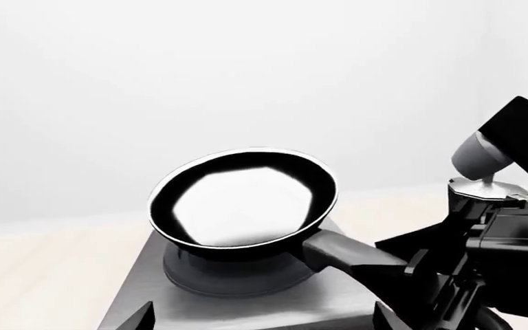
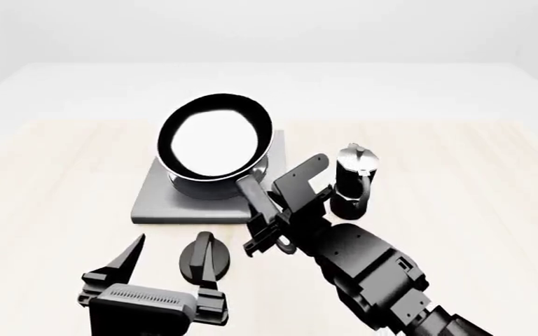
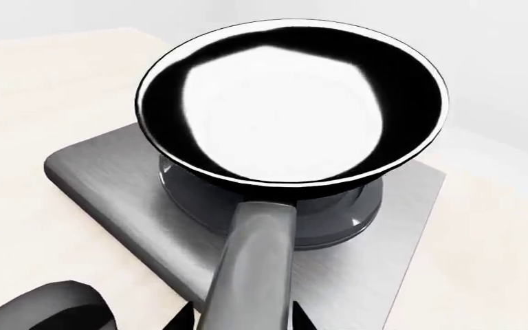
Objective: Put the frying pan on the stove.
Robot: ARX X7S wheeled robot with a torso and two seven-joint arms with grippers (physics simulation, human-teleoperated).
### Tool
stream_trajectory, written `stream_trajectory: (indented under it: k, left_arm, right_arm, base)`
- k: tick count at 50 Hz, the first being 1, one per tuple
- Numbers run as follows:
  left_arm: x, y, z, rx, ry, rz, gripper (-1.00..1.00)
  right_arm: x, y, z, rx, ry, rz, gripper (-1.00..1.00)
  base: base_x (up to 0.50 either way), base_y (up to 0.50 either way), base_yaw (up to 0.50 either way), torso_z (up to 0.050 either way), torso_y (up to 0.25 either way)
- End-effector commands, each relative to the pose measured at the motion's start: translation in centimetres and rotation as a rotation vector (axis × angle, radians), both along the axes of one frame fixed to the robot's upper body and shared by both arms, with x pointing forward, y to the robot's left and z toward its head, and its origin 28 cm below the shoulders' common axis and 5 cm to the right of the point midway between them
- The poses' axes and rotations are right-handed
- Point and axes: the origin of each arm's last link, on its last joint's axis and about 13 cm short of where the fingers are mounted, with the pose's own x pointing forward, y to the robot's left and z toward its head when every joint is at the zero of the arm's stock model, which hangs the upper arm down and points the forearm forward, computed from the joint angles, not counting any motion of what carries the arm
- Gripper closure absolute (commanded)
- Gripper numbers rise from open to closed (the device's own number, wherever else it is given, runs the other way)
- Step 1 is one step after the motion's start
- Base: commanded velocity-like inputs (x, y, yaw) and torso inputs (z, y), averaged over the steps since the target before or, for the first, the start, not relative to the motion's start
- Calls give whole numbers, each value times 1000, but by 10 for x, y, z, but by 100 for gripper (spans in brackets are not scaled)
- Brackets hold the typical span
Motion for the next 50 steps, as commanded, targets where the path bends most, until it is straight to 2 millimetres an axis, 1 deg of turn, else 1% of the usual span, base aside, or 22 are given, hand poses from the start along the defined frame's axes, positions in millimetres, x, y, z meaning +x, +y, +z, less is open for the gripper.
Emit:
stream_trajectory:
  k: [1,2,6,20,31,37,40,44,45,46,47,48,50]
  left_arm:
    - [1,0,0,0,-1,-1,-100]
    - [1,0,0,0,0,0,-100]
    - [1,0,1,1,-1,-2,-100]
    - [1,-1,0,0,-1,-3,-100]
    - [2,-4,3,2,-6,-15,-100]
    - [5,-4,7,9,-13,-14,-100]
    - [6,-3,10,19,-20,-5,-100]
    - [7,-3,9,24,-18,-3,-100]
    - [8,-3,8,20,-13,-5,-100]
    - [7,-4,7,20,-11,-7,-100]
    - [7,-4,8,20,-11,-9,-100]
    - [5,-5,8,25,-10,-13,-100]
    - [1,-6,13,35,-25,-31,-100]
  right_arm:
    - [7,2,16,9,-84,-18,100]
    - [8,1,14,-3,-88,-23,-100]
    - [8,0,19,4,-93,-21,-100]
    - [4,-2,22,-7,-108,-17,-100]
    - [-8,-8,34,56,-152,-29,-100]
    - [-19,-11,37,150,-219,-99,-100]
    - [-25,-14,32,189,-271,-176,-100]
    - [-37,-18,23,170,-294,-245,-100]
    - [-41,-21,20,186,-294,-311,-100]
    - [-44,-23,20,197,-314,-342,-100]
    - [-45,-25,19,167,-350,-355,-100]
    - [-52,-27,18,194,-336,-374,-100]
    - [-62,-31,21,198,-369,-416,-100]
  base:
    - [0,0,0,0,0]
    - [0,0,0,0,10]
    - [0,0,0,0,0]
    - [0,0,0,0,0]
    - [0,0,0,0,0]
    - [0,0,0,0,0]
    - [0,0,0,0,0]
    - [0,0,0,0,0]
    - [0,0,0,0,0]
    - [0,0,0,0,0]
    - [0,0,0,0,0]
    - [0,0,0,0,0]
    - [0,0,0,0,0]
